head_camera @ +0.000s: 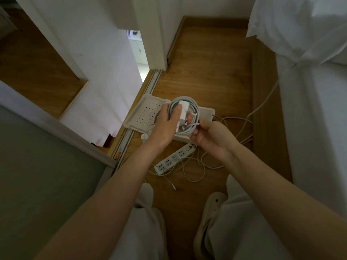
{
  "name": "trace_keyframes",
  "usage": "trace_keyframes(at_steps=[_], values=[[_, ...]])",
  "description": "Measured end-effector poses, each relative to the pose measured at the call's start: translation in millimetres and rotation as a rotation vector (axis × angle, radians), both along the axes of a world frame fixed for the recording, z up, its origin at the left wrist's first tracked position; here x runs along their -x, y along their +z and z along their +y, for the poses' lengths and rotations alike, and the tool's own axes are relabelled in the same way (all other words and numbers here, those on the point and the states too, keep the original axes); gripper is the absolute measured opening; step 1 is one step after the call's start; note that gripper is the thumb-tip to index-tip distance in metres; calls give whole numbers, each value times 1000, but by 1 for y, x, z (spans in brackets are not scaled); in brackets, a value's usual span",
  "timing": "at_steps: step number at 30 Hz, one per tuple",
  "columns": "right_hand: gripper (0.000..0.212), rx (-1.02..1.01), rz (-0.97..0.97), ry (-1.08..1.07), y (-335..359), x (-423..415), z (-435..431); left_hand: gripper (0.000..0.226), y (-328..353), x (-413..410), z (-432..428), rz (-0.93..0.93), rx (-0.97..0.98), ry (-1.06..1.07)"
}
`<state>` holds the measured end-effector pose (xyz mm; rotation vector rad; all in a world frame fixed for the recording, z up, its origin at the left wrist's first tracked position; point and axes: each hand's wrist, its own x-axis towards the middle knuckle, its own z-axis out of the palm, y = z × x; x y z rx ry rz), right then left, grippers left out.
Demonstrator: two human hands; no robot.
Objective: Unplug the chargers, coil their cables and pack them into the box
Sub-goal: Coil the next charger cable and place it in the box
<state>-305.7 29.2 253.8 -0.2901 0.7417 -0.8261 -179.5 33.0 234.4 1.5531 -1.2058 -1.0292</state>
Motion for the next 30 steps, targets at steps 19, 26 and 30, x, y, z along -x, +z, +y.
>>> trace_keyframes(at_steps=[19, 26, 30], values=[[66, 535, 563, 88, 2, -13, 8, 29, 1, 0, -5, 156, -58, 72], [41, 704, 762, -197, 1, -15, 16, 29, 3, 11, -4, 100, -41, 41], [22, 759, 831, -246, -3, -16, 13, 31, 2, 17, -7, 76, -55, 43]])
